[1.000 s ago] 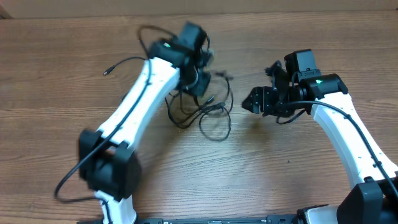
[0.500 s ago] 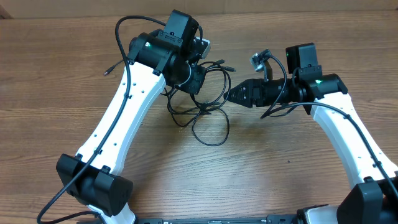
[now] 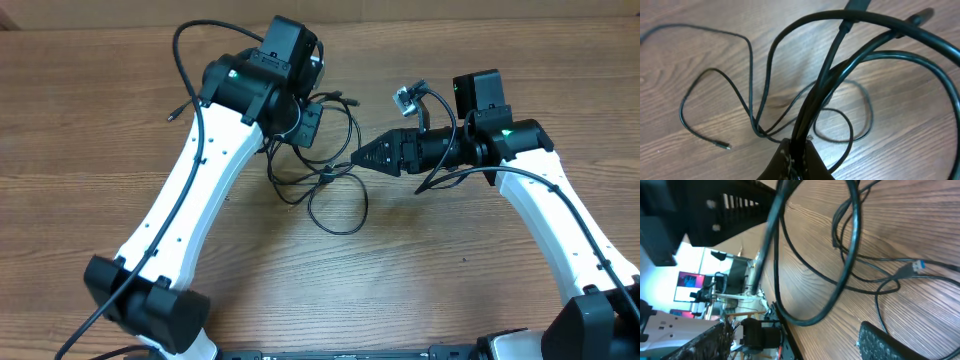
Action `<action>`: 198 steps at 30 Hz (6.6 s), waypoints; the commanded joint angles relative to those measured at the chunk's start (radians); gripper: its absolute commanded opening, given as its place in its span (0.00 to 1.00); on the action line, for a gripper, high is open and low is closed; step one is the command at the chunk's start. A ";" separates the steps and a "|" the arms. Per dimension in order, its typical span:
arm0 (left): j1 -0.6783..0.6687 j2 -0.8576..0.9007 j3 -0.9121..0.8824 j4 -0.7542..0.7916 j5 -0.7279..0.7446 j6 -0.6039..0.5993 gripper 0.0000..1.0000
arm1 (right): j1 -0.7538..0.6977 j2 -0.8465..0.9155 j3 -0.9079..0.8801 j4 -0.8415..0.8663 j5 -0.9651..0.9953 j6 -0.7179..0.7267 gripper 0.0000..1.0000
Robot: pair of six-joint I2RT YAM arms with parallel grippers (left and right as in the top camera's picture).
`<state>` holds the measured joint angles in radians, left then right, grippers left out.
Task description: Untangle cables
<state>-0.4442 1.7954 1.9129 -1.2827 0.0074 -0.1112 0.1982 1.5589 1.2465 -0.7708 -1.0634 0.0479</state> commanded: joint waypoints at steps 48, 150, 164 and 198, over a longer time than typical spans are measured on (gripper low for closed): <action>0.195 -0.148 -0.096 -0.088 0.116 -0.018 0.38 | 0.005 -0.006 0.211 -0.291 0.974 0.189 0.10; 0.523 -0.482 -0.796 0.515 -0.061 -0.095 0.04 | 0.058 -0.012 0.666 -0.356 1.861 0.192 0.04; 0.523 -0.482 -0.796 0.505 0.051 -0.103 0.04 | -0.227 -0.019 0.852 -0.328 1.798 0.188 0.04; 0.521 -0.481 -0.798 0.449 0.203 -0.094 0.04 | -0.724 0.194 0.849 -0.216 1.237 0.318 0.04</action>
<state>0.0746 1.3270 1.0935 -0.8387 0.1955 -0.2291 -0.5278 1.7920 2.0789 -0.9813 0.1867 0.3622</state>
